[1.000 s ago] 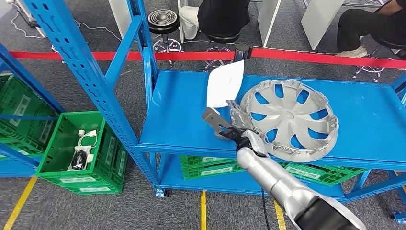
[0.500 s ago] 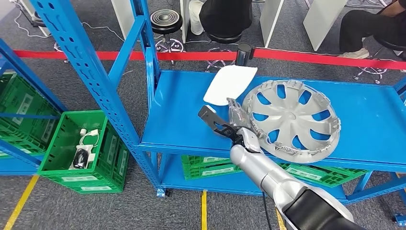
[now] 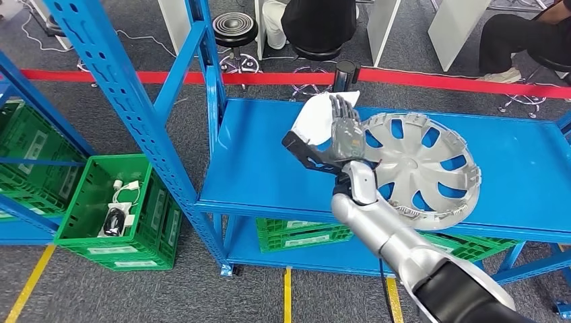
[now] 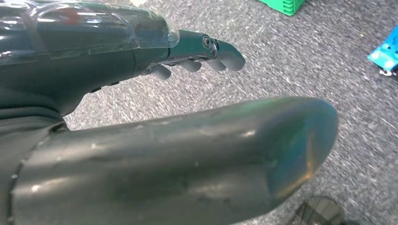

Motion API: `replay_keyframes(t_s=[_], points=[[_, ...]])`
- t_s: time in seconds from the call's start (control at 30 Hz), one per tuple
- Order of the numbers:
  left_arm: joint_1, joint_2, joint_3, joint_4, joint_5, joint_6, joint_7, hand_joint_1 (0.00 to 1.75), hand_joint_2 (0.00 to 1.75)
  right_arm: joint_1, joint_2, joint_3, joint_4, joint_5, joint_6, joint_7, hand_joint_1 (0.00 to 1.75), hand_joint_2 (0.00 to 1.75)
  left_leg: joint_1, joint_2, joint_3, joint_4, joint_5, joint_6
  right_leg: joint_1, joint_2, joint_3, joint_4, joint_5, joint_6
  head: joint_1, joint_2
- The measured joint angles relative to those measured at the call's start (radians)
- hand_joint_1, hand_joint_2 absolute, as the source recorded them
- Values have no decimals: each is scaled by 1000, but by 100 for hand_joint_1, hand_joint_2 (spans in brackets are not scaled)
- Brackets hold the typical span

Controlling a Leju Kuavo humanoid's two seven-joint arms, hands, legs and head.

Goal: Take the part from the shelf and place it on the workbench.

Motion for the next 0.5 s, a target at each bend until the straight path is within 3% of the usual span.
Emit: replay_keyframes(t_s=[0.17,0.33,0.5], points=[[-1,-22,-12,25,24,22,-20,0,0,18,-68,-30,-167,50,4,40,0,175,0,-4,0,1,0,0,-1,-1,0,-1,0,0,0,0],[0,-48,-18,56,46,37,-30,0,0,36,-149,-83,-353,52,119,158,0,175,0,-8,0,1,0,0,-1,-5,2,-1,0,0,1,0],[0,-57,-21,73,53,35,-26,0,0,63,-171,-99,-381,6,142,184,0,175,0,-6,0,0,0,0,-1,-5,2,-2,0,0,1,0]])
